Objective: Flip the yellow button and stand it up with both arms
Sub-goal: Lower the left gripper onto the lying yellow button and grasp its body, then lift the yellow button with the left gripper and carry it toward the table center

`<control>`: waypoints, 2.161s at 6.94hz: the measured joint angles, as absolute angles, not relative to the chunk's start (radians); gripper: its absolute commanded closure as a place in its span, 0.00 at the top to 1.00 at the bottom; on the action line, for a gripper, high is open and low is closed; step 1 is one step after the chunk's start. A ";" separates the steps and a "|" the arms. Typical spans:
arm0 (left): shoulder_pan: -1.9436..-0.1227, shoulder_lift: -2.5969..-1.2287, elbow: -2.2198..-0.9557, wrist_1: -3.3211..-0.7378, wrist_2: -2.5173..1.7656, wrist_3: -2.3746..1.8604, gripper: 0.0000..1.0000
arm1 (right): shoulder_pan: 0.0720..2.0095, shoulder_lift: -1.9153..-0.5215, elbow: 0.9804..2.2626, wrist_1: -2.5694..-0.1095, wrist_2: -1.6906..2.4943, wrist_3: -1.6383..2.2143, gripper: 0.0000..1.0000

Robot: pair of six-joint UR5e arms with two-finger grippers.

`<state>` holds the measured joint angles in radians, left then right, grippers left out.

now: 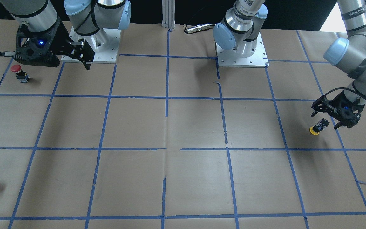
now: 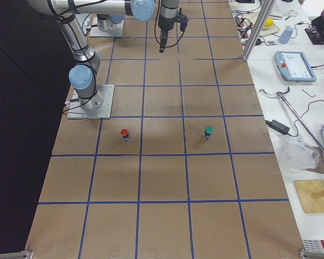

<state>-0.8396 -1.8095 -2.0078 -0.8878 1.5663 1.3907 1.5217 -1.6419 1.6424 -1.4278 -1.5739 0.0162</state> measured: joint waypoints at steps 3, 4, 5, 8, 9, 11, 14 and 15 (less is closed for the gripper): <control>-0.838 -1.816 -2.014 -0.880 1.542 1.466 0.23 | 1.522 -1.641 1.643 -1.428 -1.574 0.017 1.00; -0.838 -1.820 -2.013 -0.881 1.535 1.492 0.14 | 1.522 -1.641 1.643 -1.427 -1.574 0.017 1.00; -0.838 -1.822 -2.010 -0.881 1.530 1.506 0.13 | 1.522 -1.641 1.643 -1.427 -1.574 0.017 1.00; -0.848 -1.784 -1.999 -0.906 1.447 1.511 0.13 | 1.522 -1.639 1.643 -1.429 -1.573 0.013 1.00; -0.864 -1.738 -1.999 -0.974 1.399 1.473 0.13 | 1.521 -1.637 1.643 -1.430 -1.572 0.012 1.00; -0.938 -1.644 -1.998 -1.187 1.260 1.310 0.13 | 1.517 -1.634 1.642 -1.463 -1.570 0.017 1.00; -1.151 -1.515 -1.995 -1.419 1.064 1.014 0.13 | 1.506 -1.619 1.637 -1.543 -1.526 0.091 1.00; -1.220 -1.476 -1.993 -1.468 0.984 0.899 0.13 | 1.494 -1.611 1.632 -1.543 -1.458 0.164 1.00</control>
